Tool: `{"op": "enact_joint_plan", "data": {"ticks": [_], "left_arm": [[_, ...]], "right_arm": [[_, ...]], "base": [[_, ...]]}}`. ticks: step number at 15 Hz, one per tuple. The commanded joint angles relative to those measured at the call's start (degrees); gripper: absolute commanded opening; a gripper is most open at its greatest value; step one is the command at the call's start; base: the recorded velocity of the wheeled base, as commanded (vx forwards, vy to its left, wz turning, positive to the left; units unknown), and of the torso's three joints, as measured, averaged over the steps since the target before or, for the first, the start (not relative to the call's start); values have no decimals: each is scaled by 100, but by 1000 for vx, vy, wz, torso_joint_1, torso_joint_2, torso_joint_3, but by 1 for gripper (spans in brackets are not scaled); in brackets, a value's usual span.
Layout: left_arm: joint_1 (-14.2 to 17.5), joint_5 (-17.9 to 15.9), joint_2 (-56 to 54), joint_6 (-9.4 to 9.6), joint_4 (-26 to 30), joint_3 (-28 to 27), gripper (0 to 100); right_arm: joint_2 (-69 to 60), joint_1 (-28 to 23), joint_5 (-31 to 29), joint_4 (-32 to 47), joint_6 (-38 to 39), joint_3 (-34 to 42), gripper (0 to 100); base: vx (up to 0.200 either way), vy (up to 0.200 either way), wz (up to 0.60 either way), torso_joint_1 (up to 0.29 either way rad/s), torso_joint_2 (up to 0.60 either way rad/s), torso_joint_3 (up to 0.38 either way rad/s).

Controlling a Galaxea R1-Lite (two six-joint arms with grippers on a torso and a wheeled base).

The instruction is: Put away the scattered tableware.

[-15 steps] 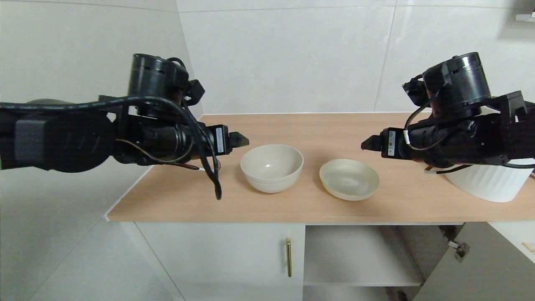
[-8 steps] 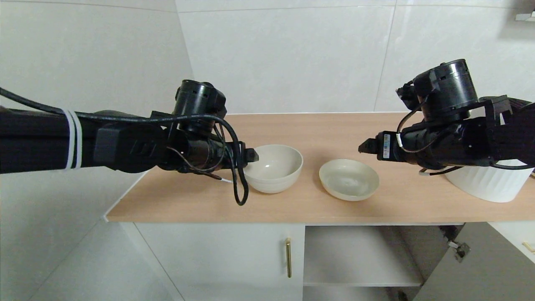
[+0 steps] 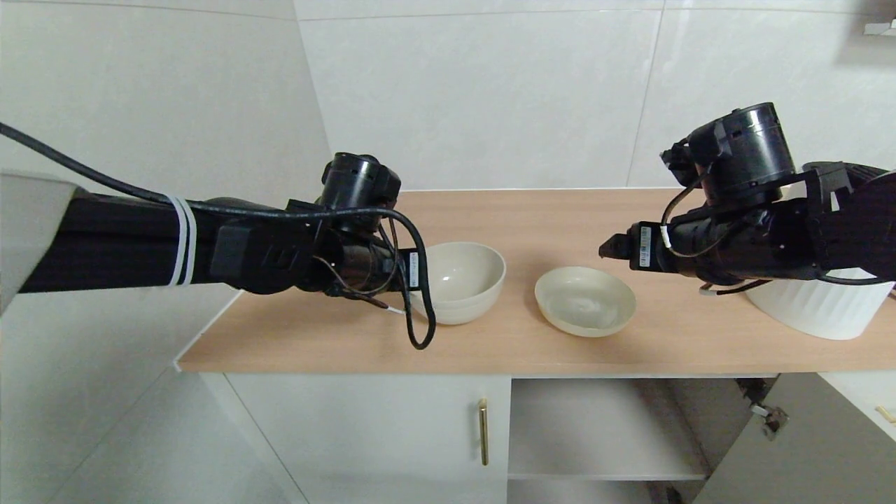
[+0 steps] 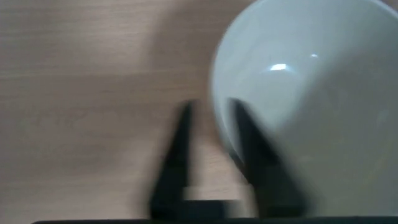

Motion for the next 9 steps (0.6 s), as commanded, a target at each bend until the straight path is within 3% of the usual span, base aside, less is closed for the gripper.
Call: {"op": "enact_joint_plan", "data": {"ticks": [1,3,5,9], "left_arm": [[-23,-3,114,1,10,-21,0],[-40,-3,88,-52,10,-21,0],[-84,23,-290,-271,10,5,0],[-102,23,-1371,-289,2,357,0]], "right_arm": [[-22,2,-1,6,-1,-1,100],[-40,2,-1,6,-1,-1,100],[-13,2,8,23,-1,-10,100],[593,-306,34,287,-18,-344,100]], "base": [[0,0,0,0,0,0],[0,0,0,0,0,0],[0,0,0,0,0,0],[0,0,0,0,0,0]]}}
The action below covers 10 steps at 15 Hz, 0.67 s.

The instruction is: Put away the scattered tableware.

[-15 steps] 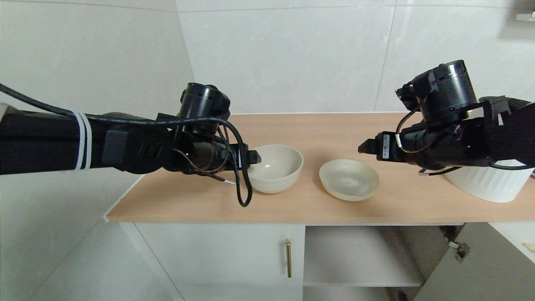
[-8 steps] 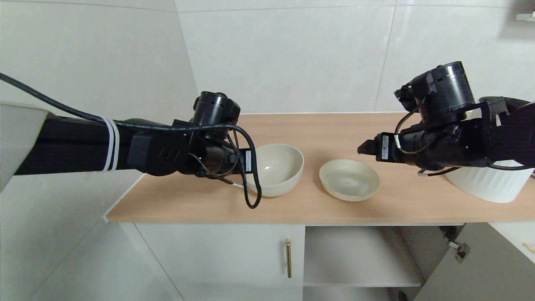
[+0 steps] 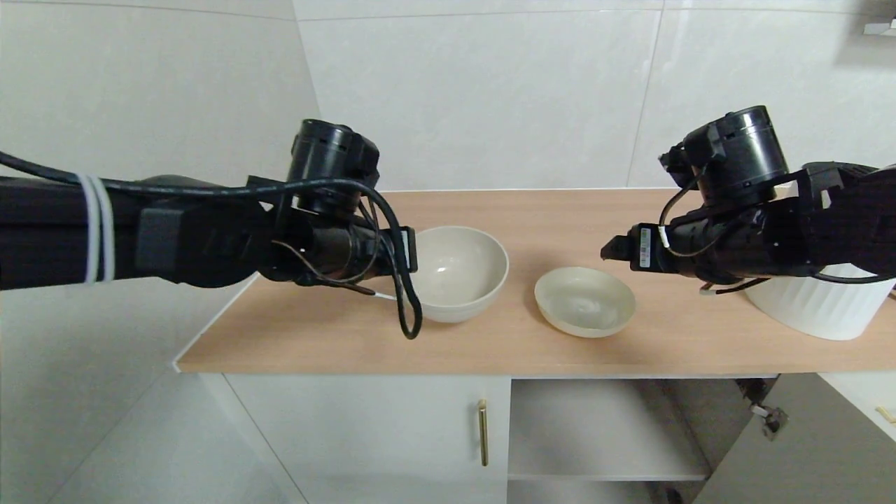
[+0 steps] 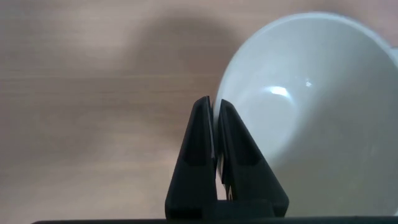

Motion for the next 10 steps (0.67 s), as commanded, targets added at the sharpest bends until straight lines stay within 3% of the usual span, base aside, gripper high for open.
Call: {"op": "enact_joint_plan", "data": {"ticks": [1,10], "left_arm": [[-6,-3,-792,-1,-32,214,0],[-6,-3,-845,-10,-40,275,0]], "right_arm": [[563,-216,5,188,-6,-298,100],[1293,-313,31,258,3,-474,100]], "base": [[0,0,0,0,0,0],[0,0,0,0,0,0]]}}
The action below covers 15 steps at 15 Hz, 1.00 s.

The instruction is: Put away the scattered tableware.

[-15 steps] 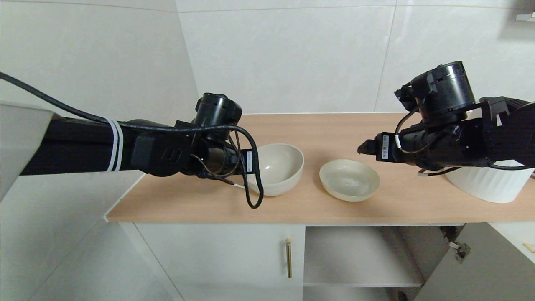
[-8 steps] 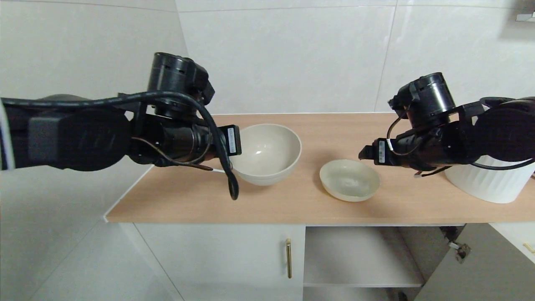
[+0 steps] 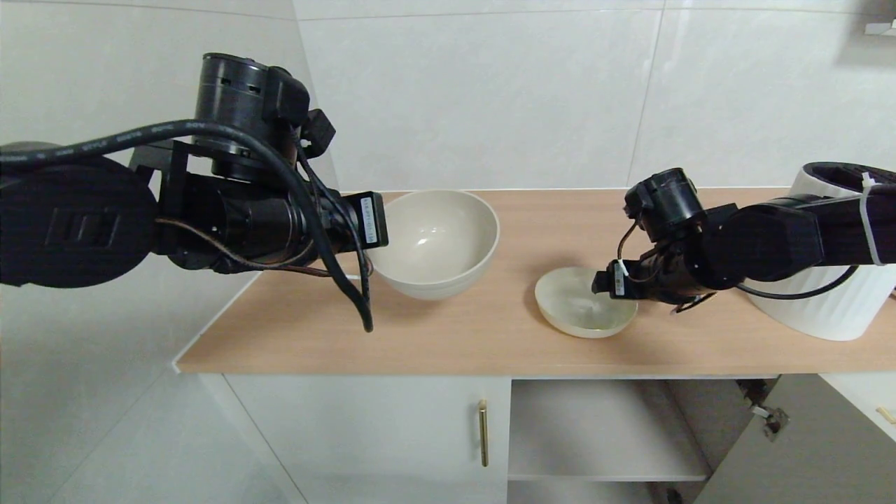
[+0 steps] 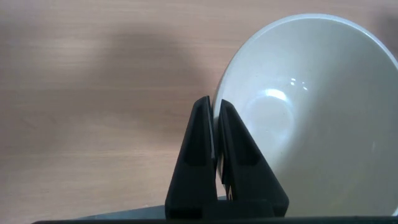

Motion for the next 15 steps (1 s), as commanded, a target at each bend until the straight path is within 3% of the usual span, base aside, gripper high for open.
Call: {"op": "enact_joint_plan", "data": {"ticks": [1,2,11,15], "left_arm": [[0,1,-12,-1,-3,1,0],[0,1,-12,-1,-3,1,0],[9,1,-126,-1,-3,27,0],[-96,-8,-566,7,-3,572,0]], "right_arm": [[103,2,6,-11,8,-9,100],[103,2,6,-11,17,-9,0],[-275,10,296,6,298,-115,0],[-1532,239,463,138,316,492,0]], "base": [[0,0,0,0,0,0],[0,0,0,0,0,0],[0,0,0,0,0,0],[0,0,0,0,0,0]]}}
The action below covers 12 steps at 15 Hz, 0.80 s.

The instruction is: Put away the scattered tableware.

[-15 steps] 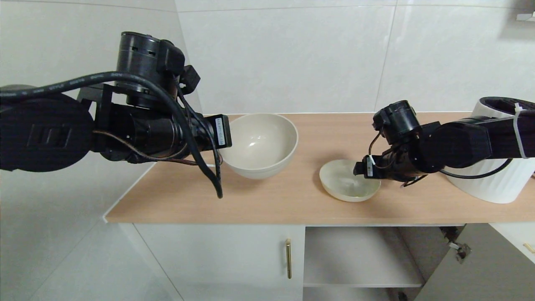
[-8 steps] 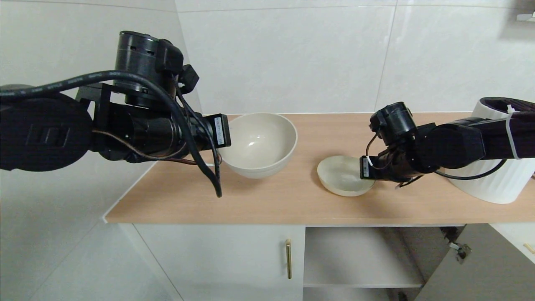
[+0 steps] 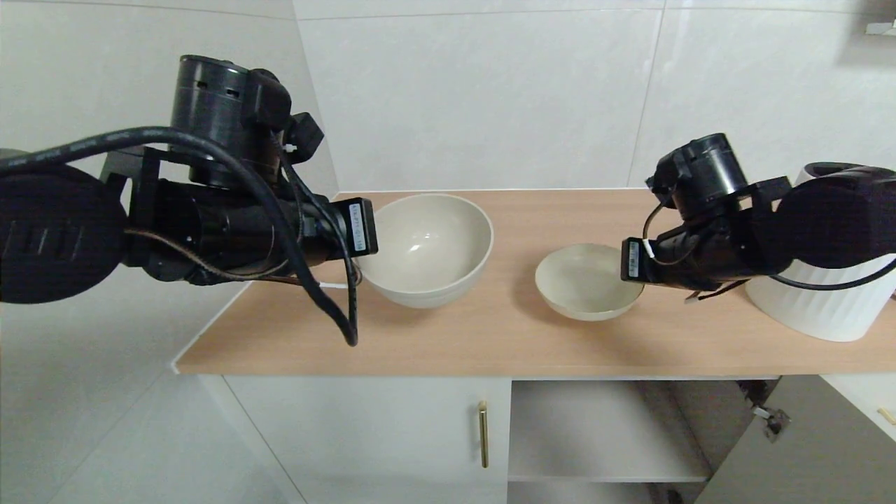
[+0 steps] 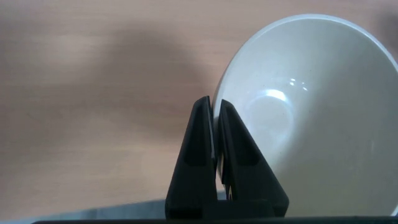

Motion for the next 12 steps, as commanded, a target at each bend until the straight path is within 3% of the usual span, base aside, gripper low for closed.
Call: {"op": "enact_joint_plan", "data": {"ticks": [1,4,7,12], "left_arm": [[-107,-25,-396,4,0,345,0],[-274,-16,-467,4,-106,864,0],[-283,-16,-396,4,-185,908,0],[-292,1,-221,-14,-246,908,0]], "right_arm": [[-1013,268,53,140,56,401,0],[-1320,470,44,359,372,761,0],[-1558,611,27,350,381,1192,0],[-1628,628,-140,359,390,1455,0]], "base": [[0,0,0,0,0,0],[0,0,0,0,0,0],[0,0,0,0,0,0],[-200,0,0,-1,2,5]]}}
